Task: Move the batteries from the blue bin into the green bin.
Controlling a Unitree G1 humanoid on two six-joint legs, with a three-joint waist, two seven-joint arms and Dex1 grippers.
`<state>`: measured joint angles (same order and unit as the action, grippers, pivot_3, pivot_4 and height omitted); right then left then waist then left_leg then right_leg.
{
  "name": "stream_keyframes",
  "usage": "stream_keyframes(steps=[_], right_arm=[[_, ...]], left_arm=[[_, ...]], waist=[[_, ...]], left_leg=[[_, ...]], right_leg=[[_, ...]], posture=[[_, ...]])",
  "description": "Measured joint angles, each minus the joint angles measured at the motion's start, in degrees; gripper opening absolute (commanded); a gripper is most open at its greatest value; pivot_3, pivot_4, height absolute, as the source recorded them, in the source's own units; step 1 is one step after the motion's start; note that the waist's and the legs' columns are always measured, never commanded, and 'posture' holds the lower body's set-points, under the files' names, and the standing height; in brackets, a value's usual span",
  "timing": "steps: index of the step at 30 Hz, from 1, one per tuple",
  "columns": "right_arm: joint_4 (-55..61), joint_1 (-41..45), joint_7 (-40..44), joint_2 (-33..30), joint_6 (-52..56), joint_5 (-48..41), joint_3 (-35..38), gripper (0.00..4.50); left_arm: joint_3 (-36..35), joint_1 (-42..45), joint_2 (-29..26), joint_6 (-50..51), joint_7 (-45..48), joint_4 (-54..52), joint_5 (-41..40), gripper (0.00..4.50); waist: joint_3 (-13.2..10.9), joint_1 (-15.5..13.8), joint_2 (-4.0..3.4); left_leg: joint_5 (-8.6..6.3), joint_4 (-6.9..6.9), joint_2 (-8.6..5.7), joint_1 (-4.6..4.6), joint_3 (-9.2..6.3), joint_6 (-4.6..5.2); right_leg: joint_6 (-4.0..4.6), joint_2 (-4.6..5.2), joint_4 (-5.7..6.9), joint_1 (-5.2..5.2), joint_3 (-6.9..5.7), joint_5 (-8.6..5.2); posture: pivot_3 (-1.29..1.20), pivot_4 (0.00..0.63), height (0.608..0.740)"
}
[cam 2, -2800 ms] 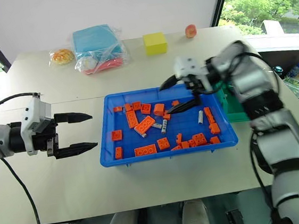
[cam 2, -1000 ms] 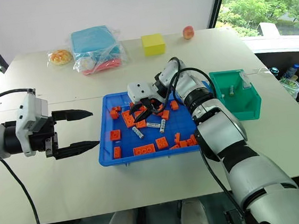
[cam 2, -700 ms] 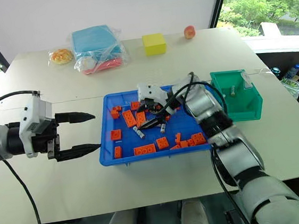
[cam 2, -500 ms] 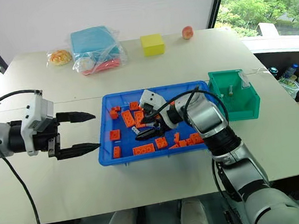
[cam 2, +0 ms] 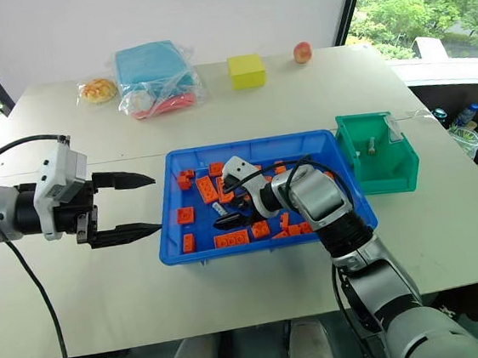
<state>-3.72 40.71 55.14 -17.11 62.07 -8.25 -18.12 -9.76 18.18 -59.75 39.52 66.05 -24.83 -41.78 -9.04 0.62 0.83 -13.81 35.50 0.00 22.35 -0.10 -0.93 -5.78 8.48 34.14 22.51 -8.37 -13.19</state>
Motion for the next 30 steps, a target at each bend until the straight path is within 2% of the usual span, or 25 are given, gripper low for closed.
stream_keyframes(steps=[6, 7, 8, 11, 12, 14, 18, 23, 25, 30], right_arm=[[-1.4, -0.2, -1.0, -0.5, -3.9, -0.6, -1.2, 3.8], [-2.6, 0.0, -1.5, 0.2, -5.0, -0.6, -1.3, 3.29], [-3.4, 0.2, -2.0, 0.6, -5.6, -0.5, -1.3, 3.0], [-6.0, 0.7, -3.4, 1.9, -8.2, -0.2, -1.8, 1.5], [-6.3, 0.7, -3.5, 2.1, -8.9, -0.1, -2.2, 0.83], [-6.3, 0.7, -3.4, 2.2, -9.2, -0.1, -3.0, 0.1], [-3.2, 0.1, -1.7, 0.1, -8.3, -1.0, -5.0, 0.1], [2.6, -1.6, 0.7, -5.6, -4.7, -4.6, -3.5, 0.1], [6.1, -1.7, 0.9, -8.6, -3.3, -6.7, 0.1, 0.1], [8.9, -1.0, -3.1, -15.1, 1.5, -10.7, 15.0, 0.1]], left_arm=[[0.0, 0.0, 0.0, 0.0, 0.1, 0.0, 0.1, 4.5], [0.0, 0.0, 0.0, 0.0, 0.1, 0.0, 0.1, 4.5], [0.0, 0.0, 0.0, 0.0, 0.1, 0.0, 0.1, 4.5], [0.0, -0.1, 0.0, 0.0, 0.1, 0.0, 0.1, 4.5], [0.0, -0.1, 0.0, 0.0, 0.1, 0.0, 0.1, 4.5], [0.0, -0.1, 0.0, 0.0, 0.1, 0.0, 0.0, 4.5], [0.0, -1.9, 0.3, -0.4, 0.7, 0.2, 0.1, 4.5], [-0.1, -5.5, 4.2, -3.9, 0.4, 2.9, 1.5, 4.5], [-0.2, -7.0, 5.1, -5.1, 0.1, 3.9, 2.3, 4.5], [-0.6, -8.8, 6.8, -6.8, -0.8, 4.3, 2.7, 4.5]], waist=[[0.0, 0.0, 0.05], [0.0, 0.0, 0.06], [0.0, 0.0, 0.06], [0.0, 0.0, 0.06], [0.0, 0.1, 0.06], [0.0, 0.1, 0.06], [0.0, -0.1, 0.05], [0.0, -0.4, 0.02], [0.0, -0.4, 0.03], [0.0, -1.3, 0.02]], left_leg=[[0.0, 0.0, 0.01, -0.03, 0.0, 0.0], [0.0, 0.0, 0.02, -0.06, 0.0, 0.0], [0.0, 0.0, 0.03, -0.06, 0.0, 0.0], [0.0, 0.0, 0.05, -0.06, -0.01, 0.0], [0.0, 0.0, 0.05, -0.06, -0.01, 0.0], [0.0, -0.01, 0.05, -0.06, -0.01, 0.0], [0.0, 0.0, 0.06, -0.05, -0.02, 0.01], [-0.01, 0.01, 0.06, 0.02, -0.03, 0.0], [-0.02, 0.01, 0.06, 0.05, -0.03, -0.01], [-0.1, 0.01, 0.08, 0.06, 0.03, -0.13]], right_leg=[[0.0, 0.0, 0.0, -0.01, 0.0, 0.0], [0.0, 0.0, 0.0, -0.02, 0.0, 0.0], [0.0, 0.0, 0.0, -0.02, 0.0, -0.01], [0.0, -0.01, 0.0, -0.01, 0.0, -0.01], [0.0, -0.01, 0.0, -0.01, 0.0, -0.01], [0.0, -0.01, 0.0, 0.0, 0.0, -0.01], [0.0, 0.03, -0.01, 0.0, 0.0, -0.01], [0.0, 0.07, -0.04, 0.04, 0.0, -0.01], [0.0, 0.06, -0.04, 0.05, -0.01, -0.01], [0.02, 0.09, -0.13, 0.08, -0.01, 0.0]], posture=[[0.0, 0.15, 0.704], [0.0, 0.15, 0.704], [0.0, 0.15, 0.704], [0.0, 0.15, 0.704], [0.0, 0.15, 0.704], [0.0, 0.15, 0.704], [0.0, 0.15, 0.704], [0.0, 0.15, 0.704], [0.0, 0.15, 0.704], [0.0, 0.15, 0.704]])
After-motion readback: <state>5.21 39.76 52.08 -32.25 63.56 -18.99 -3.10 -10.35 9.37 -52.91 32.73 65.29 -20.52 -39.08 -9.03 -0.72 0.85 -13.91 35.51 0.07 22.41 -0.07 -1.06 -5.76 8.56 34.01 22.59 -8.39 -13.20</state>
